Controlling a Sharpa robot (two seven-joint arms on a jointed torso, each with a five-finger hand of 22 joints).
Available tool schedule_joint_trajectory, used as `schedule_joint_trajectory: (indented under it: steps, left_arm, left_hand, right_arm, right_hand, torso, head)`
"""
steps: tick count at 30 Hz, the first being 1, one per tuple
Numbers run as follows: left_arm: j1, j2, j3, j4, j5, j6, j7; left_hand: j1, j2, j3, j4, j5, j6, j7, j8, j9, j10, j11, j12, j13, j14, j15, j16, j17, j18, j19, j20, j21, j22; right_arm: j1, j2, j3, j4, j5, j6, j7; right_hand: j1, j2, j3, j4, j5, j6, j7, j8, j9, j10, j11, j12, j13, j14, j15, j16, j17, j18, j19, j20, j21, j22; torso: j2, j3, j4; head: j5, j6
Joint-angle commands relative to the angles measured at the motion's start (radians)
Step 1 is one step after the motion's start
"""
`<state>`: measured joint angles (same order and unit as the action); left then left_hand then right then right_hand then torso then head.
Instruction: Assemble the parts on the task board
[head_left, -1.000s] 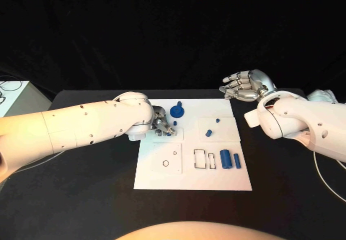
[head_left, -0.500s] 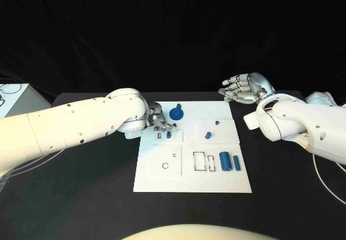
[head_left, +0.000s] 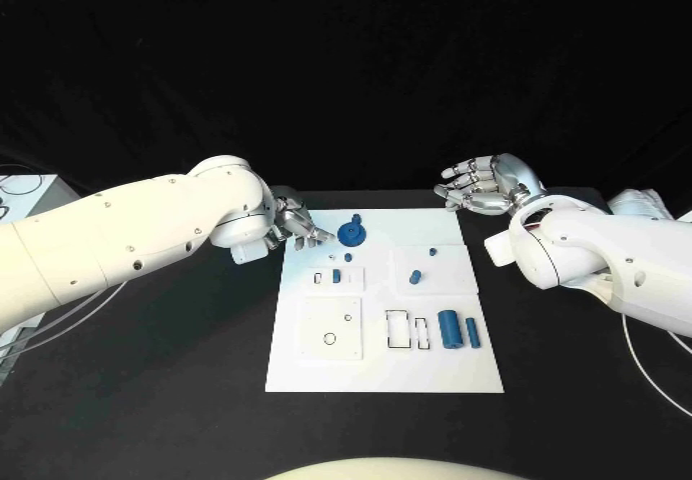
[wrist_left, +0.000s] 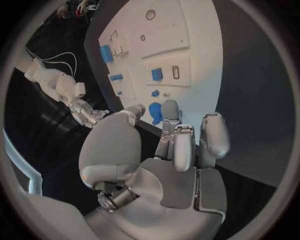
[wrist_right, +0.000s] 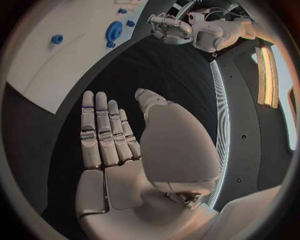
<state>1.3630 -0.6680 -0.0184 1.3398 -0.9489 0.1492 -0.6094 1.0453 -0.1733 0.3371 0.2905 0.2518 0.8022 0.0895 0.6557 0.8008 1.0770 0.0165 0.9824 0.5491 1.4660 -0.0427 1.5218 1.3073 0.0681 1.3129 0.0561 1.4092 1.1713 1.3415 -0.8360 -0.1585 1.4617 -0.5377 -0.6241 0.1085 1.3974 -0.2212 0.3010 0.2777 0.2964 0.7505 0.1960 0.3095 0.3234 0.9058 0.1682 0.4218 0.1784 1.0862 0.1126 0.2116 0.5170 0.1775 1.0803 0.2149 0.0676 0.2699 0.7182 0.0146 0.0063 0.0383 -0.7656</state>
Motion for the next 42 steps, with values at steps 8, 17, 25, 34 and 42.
schedule_joint_trajectory:
  steps: [8,17,25,34,42]
  left_arm:
    - [0.008,0.068,0.005,-0.168,0.040,-0.031,0.060]
    - [0.008,0.143,-0.007,-0.284,0.027,-0.015,0.081]
    - [0.008,0.180,-0.018,-0.356,0.025,-0.002,0.086]
    - [0.008,0.196,-0.025,-0.387,0.021,0.027,0.085]
    - [0.007,0.207,-0.036,-0.395,0.026,0.046,0.089]
  left_hand:
    - [0.053,0.008,-0.016,0.000,0.007,-0.047,0.038,-0.086,-0.089,-0.032,0.034,-0.001,-0.008,0.065,0.030,-0.007,0.179,0.016,-0.002,0.031,-0.008,-0.006]
    - [0.057,0.007,-0.017,-0.001,0.007,-0.047,0.038,-0.088,-0.092,-0.032,0.035,0.000,-0.008,0.065,0.031,-0.007,0.179,0.016,-0.001,0.032,-0.006,-0.004]
    - [0.059,0.009,-0.017,-0.001,0.007,-0.045,0.038,-0.088,-0.095,-0.032,0.035,0.001,-0.008,0.065,0.031,-0.007,0.179,0.016,0.000,0.033,-0.006,-0.003]
    - [0.060,0.011,-0.019,0.001,0.005,-0.039,0.037,-0.087,-0.098,-0.033,0.034,0.003,-0.008,0.064,0.032,-0.008,0.176,0.016,-0.001,0.034,-0.006,-0.003]
    - [0.060,0.015,-0.022,0.002,0.003,-0.028,0.036,-0.084,-0.104,-0.034,0.034,0.005,-0.009,0.063,0.031,-0.009,0.175,0.017,-0.002,0.035,-0.007,-0.004]
  right_arm:
    - [-0.001,-0.001,0.000,0.002,0.000,0.013,0.017]
    - [0.000,-0.003,0.000,0.006,0.000,0.013,0.017]
    - [0.000,-0.003,0.000,0.007,0.000,0.012,0.014]
    - [0.000,-0.001,0.000,0.006,0.000,0.013,0.014]
    - [0.000,0.001,0.000,0.005,-0.002,0.014,0.013]
  right_hand:
    - [-0.007,0.001,-0.002,0.002,0.004,-0.005,0.047,0.005,-0.001,0.001,0.005,0.005,-0.001,-0.005,0.002,-0.005,-0.001,0.005,-0.003,0.004,-0.001,-0.002]
    - [-0.006,0.003,-0.001,0.001,0.005,-0.005,0.047,0.006,-0.002,0.001,0.005,0.006,-0.002,-0.004,0.002,-0.005,-0.001,0.005,-0.003,0.004,-0.001,-0.003]
    - [-0.005,0.004,-0.001,0.001,0.006,-0.005,0.046,0.006,-0.002,0.001,0.005,0.007,-0.003,-0.004,0.001,-0.005,-0.002,0.005,-0.003,0.004,-0.001,-0.004]
    - [-0.005,0.004,-0.001,0.001,0.006,-0.005,0.046,0.006,-0.002,0.001,0.005,0.007,-0.003,-0.004,0.001,-0.005,-0.002,0.005,-0.003,0.004,-0.001,-0.004]
    - [-0.003,0.005,0.000,-0.001,0.008,-0.005,0.046,0.007,-0.002,0.000,0.005,0.008,-0.005,-0.004,0.001,-0.005,-0.002,0.006,-0.002,0.004,0.000,-0.006]
  torso:
    - [0.005,-0.0021,-0.0015]
    - [0.010,-0.0030,-0.0038]
    - [0.016,-0.0049,-0.0032]
    - [0.015,-0.0055,-0.0058]
    - [0.015,-0.0049,-0.0066]
  head:
    - [0.002,0.014]
    - [0.002,0.016]
    - [0.003,0.019]
    - [0.003,0.015]
    - [0.002,0.013]
